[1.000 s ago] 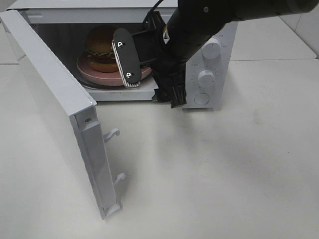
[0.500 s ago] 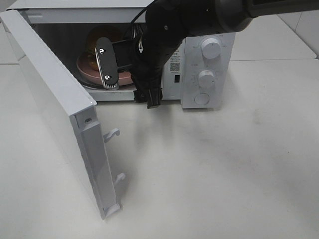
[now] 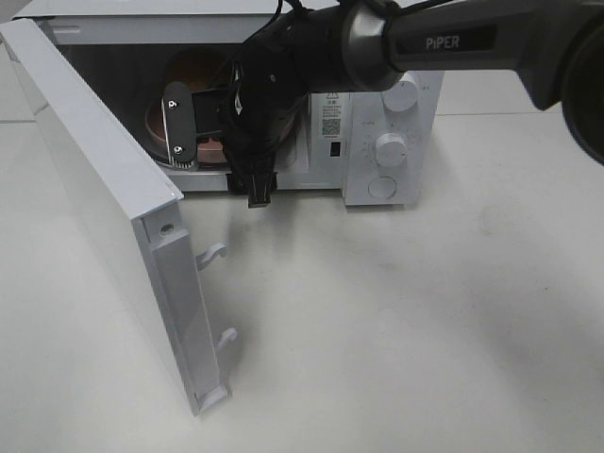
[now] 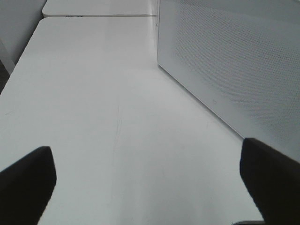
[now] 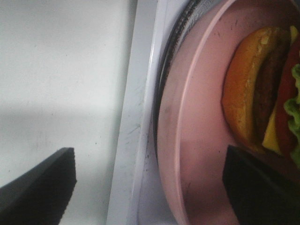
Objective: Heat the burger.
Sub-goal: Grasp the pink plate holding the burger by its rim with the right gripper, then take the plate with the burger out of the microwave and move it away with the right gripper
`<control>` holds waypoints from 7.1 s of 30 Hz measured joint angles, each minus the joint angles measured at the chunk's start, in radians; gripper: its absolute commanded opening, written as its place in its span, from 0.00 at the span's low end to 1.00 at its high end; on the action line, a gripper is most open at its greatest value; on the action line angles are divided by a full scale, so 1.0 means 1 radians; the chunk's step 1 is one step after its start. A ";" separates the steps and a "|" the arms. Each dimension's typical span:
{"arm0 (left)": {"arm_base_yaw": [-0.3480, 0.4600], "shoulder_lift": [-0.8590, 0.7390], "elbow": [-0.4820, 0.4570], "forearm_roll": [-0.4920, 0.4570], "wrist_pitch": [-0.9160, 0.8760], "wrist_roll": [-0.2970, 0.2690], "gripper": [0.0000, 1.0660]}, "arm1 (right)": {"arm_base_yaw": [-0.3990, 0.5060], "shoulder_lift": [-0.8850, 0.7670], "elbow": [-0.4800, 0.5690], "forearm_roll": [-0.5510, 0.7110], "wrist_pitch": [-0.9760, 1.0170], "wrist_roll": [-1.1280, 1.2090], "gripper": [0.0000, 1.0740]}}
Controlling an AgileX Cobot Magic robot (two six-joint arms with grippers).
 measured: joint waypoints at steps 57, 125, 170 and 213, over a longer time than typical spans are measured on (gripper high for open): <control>0.000 0.000 0.000 0.000 -0.001 0.000 0.94 | -0.014 0.003 0.049 -0.005 -0.007 -0.132 0.00; 0.000 0.000 0.000 0.000 -0.001 0.000 0.94 | -0.007 -0.819 1.160 -0.008 -0.477 -0.397 0.00; 0.000 0.000 0.000 0.000 -0.001 0.000 0.94 | -0.007 -1.429 1.489 -0.411 -0.007 0.280 0.00; 0.000 0.000 0.000 0.000 -0.001 0.000 0.94 | -0.007 -1.185 1.415 -0.692 0.482 1.522 0.01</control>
